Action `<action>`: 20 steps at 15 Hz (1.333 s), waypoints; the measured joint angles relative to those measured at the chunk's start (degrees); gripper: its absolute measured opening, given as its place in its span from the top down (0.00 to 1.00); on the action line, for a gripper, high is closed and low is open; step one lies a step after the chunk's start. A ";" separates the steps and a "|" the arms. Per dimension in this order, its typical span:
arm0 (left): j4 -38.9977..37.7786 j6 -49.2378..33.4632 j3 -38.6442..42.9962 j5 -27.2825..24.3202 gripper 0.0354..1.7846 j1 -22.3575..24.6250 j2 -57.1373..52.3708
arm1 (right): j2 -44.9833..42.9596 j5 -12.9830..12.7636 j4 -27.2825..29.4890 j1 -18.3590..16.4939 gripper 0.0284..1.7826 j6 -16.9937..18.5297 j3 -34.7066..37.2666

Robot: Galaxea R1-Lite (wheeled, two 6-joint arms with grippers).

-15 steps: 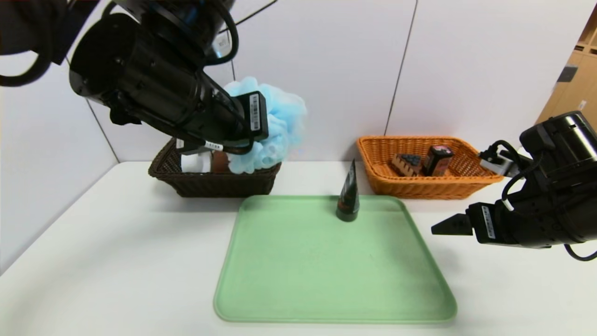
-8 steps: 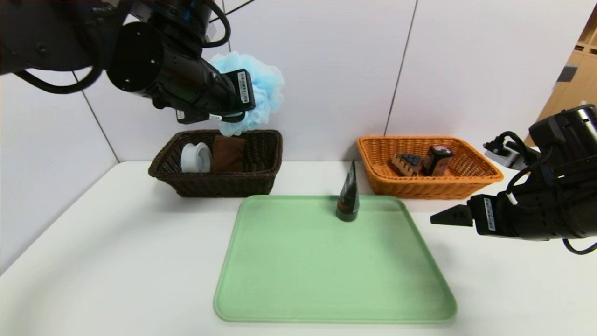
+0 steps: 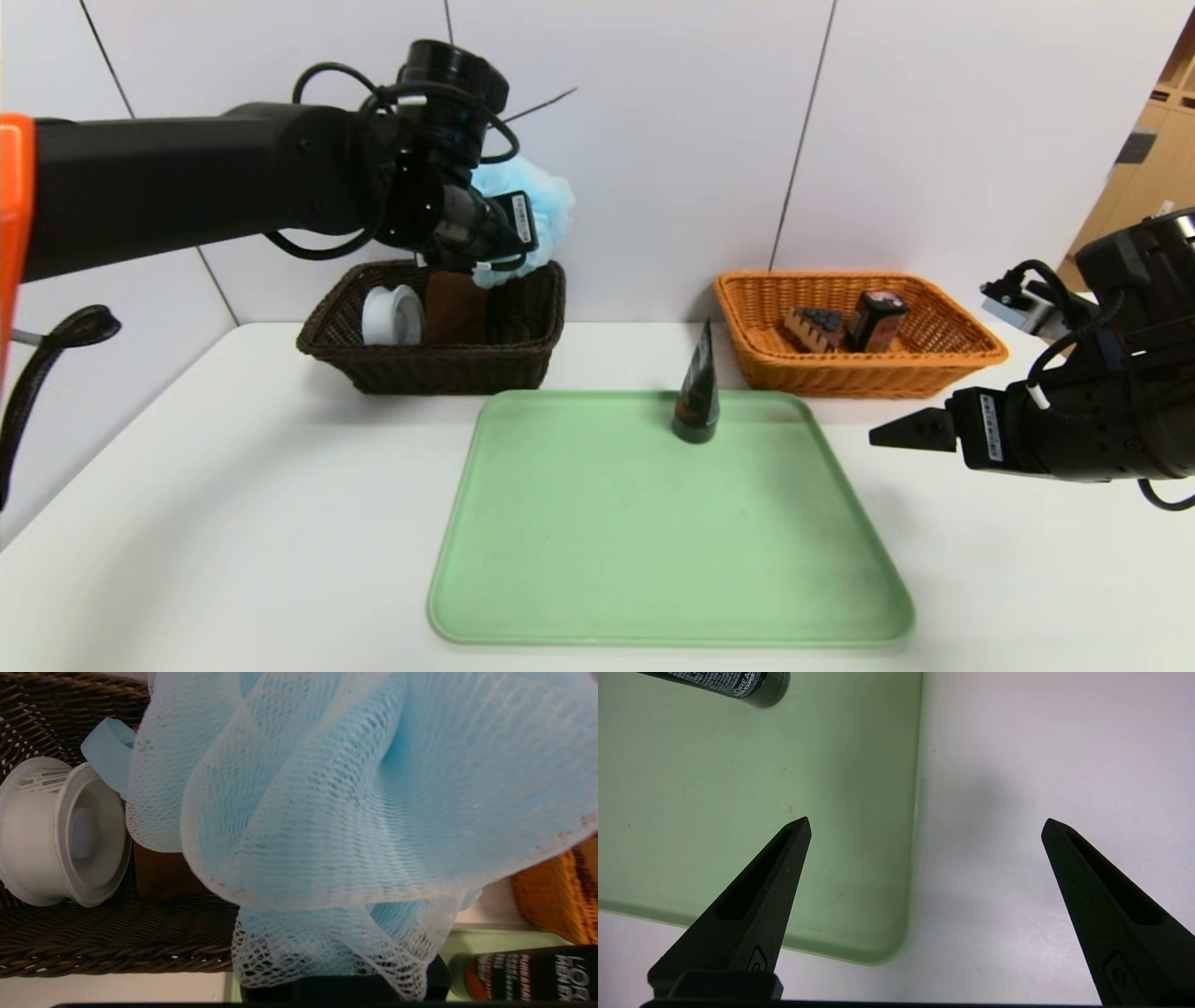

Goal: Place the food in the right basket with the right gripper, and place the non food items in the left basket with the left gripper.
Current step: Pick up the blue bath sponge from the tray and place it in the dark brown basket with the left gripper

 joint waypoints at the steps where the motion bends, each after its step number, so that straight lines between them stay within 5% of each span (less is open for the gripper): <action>1: -0.11 0.20 0.00 0.00 0.88 0.71 1.43 | -0.02 0.06 -0.02 -0.27 0.04 -0.05 0.00; 5: -0.49 0.77 0.00 0.00 0.87 3.08 6.45 | -0.05 0.20 -0.02 -1.07 0.04 -0.06 0.02; 7: -0.52 0.77 -0.15 -0.09 0.67 3.19 7.33 | -0.05 0.24 0.00 -1.55 0.04 -0.05 0.16; 12: -0.50 0.67 -0.17 -0.05 0.38 3.33 7.50 | -0.06 0.24 -0.09 -1.71 0.04 -0.06 0.90; 20: -0.27 0.45 0.16 0.01 0.16 3.39 5.90 | -0.57 0.17 -0.06 -1.73 0.04 -0.09 1.76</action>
